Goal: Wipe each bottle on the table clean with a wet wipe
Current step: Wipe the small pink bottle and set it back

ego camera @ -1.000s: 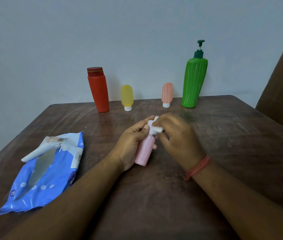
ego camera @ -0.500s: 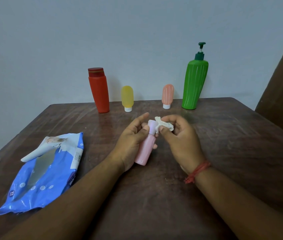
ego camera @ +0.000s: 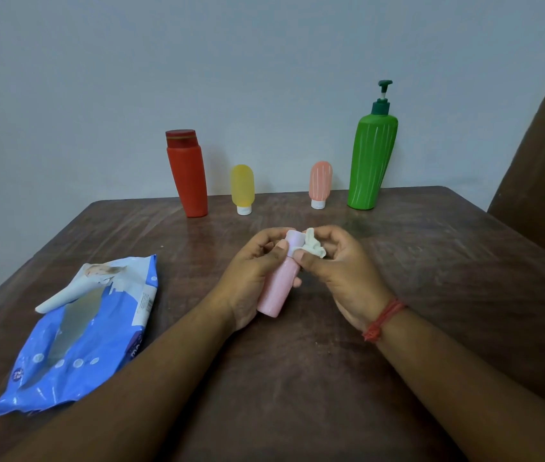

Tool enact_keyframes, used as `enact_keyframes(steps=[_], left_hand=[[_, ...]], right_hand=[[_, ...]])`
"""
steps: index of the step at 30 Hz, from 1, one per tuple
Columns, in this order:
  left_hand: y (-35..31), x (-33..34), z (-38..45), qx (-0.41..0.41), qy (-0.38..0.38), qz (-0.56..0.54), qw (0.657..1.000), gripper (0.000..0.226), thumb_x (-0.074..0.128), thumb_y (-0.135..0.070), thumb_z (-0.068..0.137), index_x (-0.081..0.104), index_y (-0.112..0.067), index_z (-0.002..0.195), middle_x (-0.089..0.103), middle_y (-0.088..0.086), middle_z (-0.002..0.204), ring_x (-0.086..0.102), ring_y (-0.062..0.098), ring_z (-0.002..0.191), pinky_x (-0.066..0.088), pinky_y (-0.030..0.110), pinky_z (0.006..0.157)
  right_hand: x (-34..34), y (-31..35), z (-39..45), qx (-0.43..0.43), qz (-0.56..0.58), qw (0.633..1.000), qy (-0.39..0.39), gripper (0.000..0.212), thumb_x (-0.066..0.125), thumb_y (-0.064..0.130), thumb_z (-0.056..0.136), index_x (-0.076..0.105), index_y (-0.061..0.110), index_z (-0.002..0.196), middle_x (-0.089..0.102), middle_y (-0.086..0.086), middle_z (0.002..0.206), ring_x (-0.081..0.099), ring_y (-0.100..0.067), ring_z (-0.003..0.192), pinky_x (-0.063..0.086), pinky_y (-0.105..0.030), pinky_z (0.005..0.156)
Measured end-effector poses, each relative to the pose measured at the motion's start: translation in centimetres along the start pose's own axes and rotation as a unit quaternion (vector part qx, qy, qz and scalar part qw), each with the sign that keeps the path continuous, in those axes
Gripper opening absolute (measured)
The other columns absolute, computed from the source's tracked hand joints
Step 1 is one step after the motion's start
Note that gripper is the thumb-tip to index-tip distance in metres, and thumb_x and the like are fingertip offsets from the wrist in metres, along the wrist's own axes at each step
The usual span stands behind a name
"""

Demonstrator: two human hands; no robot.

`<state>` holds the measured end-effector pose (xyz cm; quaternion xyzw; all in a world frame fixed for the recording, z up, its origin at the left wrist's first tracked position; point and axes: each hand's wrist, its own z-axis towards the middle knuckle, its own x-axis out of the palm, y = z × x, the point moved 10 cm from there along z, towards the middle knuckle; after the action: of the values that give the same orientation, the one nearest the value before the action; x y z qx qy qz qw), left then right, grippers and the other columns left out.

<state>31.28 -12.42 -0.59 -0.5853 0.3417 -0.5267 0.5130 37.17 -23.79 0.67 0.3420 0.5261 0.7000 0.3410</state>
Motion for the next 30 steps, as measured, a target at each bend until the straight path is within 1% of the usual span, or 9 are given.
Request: enact_keyframes(steps=[3, 5, 9, 11, 16, 20, 24, 28, 30], left_hand=[[0.1, -0.3, 0.2, -0.001, -0.015, -0.03, 0.999, 0.024, 0.052, -0.014, 0.102, 0.061, -0.012, 0.125, 0.065, 0.023, 0.122, 0.068, 0.024, 0.078, 0.058, 0.035, 0.065], [0.1, -0.6, 0.3, 0.001, -0.028, -0.056, 0.998, 0.022, 0.052, -0.013, 0.102, 0.059, -0.012, 0.123, 0.068, 0.018, 0.112, 0.068, 0.022, 0.079, 0.057, 0.034, 0.065], [0.1, -1.6, 0.4, -0.003, -0.056, -0.117, 0.992, 0.015, 0.053, -0.016, 0.101, 0.058, -0.018, 0.115, 0.068, 0.007, 0.091, 0.065, 0.019, 0.073, 0.051, 0.035, 0.066], [0.2, -2.1, 0.4, -0.011, -0.067, -0.131, 0.989, 0.015, 0.052, -0.016, 0.101, 0.058, -0.018, 0.114, 0.068, 0.007, 0.089, 0.065, 0.019, 0.071, 0.052, 0.034, 0.061], [0.0, -1.5, 0.4, -0.003, -0.047, -0.113, 0.992, 0.017, 0.051, -0.017, 0.101, 0.058, -0.015, 0.117, 0.069, 0.007, 0.091, 0.066, 0.019, 0.073, 0.054, 0.035, 0.063], [-0.5, -1.9, 0.3, 0.011, -0.053, -0.144, 0.988, 0.017, 0.048, -0.015, 0.103, 0.056, -0.014, 0.117, 0.071, 0.01, 0.093, 0.067, 0.021, 0.075, 0.055, 0.036, 0.063], [-0.3, -1.7, 0.3, 0.008, -0.051, -0.102, 0.993, 0.017, 0.051, -0.017, 0.101, 0.059, -0.015, 0.116, 0.069, 0.008, 0.096, 0.064, 0.02, 0.079, 0.053, 0.036, 0.068], [-0.5, -1.6, 0.1, 0.007, -0.047, -0.14, 0.989, 0.017, 0.046, -0.015, 0.103, 0.055, -0.013, 0.117, 0.07, 0.012, 0.095, 0.066, 0.022, 0.077, 0.056, 0.035, 0.063], [-0.6, -1.6, 0.1, 0.009, -0.047, -0.134, 0.99, 0.015, 0.047, -0.015, 0.103, 0.056, -0.014, 0.114, 0.07, 0.01, 0.093, 0.066, 0.021, 0.076, 0.055, 0.035, 0.063]], right_hand=[[-0.8, 1.3, -0.1, -0.065, -0.129, 0.989, -0.04, 0.018, 0.08, 0.012, 0.084, 0.064, 0.018, 0.09, 0.074, -0.009, 0.088, 0.069, -0.02, 0.08, 0.057, -0.053, 0.081], [0.2, 2.3, -0.4, -0.127, -0.229, 0.965, -0.022, 0.016, 0.079, 0.017, 0.083, 0.066, 0.024, 0.088, 0.071, 0.002, 0.087, 0.068, -0.017, 0.082, 0.057, -0.049, 0.078], [4.1, 3.8, -2.5, -0.264, -0.356, 0.893, 0.074, 0.02, 0.074, 0.02, 0.087, 0.071, 0.015, 0.107, 0.063, 0.007, 0.11, 0.059, -0.004, 0.103, 0.047, -0.019, 0.092], [4.9, 3.9, -2.9, -0.287, -0.39, 0.869, 0.098, 0.022, 0.068, 0.022, 0.091, 0.072, 0.011, 0.109, 0.063, 0.004, 0.113, 0.058, -0.01, 0.11, 0.044, -0.02, 0.097], [3.9, 5.5, -2.6, -0.343, -0.419, 0.841, 0.018, 0.014, 0.067, 0.001, 0.088, 0.072, 0.008, 0.099, 0.067, -0.001, 0.103, 0.064, -0.017, 0.098, 0.047, -0.02, 0.088], [5.1, 4.8, -3.4, -0.359, -0.435, 0.821, 0.084, 0.012, 0.07, 0.002, 0.089, 0.073, 0.008, 0.099, 0.067, -0.002, 0.103, 0.063, -0.015, 0.102, 0.048, -0.022, 0.091], [3.8, 6.2, -2.8, -0.368, -0.422, 0.828, 0.019, 0.014, 0.069, -0.005, 0.086, 0.07, 0.007, 0.093, 0.066, -0.001, 0.1, 0.062, -0.015, 0.095, 0.048, -0.023, 0.087], [5.5, 5.2, -4.0, -0.383, -0.446, 0.803, 0.098, 0.007, 0.07, 0.0, 0.089, 0.07, 0.006, 0.093, 0.065, -0.003, 0.099, 0.061, -0.013, 0.098, 0.043, -0.014, 0.093], [5.1, 5.5, -3.5, -0.382, -0.44, 0.808, 0.083, 0.006, 0.071, 0.0, 0.089, 0.07, 0.006, 0.091, 0.065, -0.003, 0.097, 0.061, -0.014, 0.094, 0.044, -0.015, 0.091]])
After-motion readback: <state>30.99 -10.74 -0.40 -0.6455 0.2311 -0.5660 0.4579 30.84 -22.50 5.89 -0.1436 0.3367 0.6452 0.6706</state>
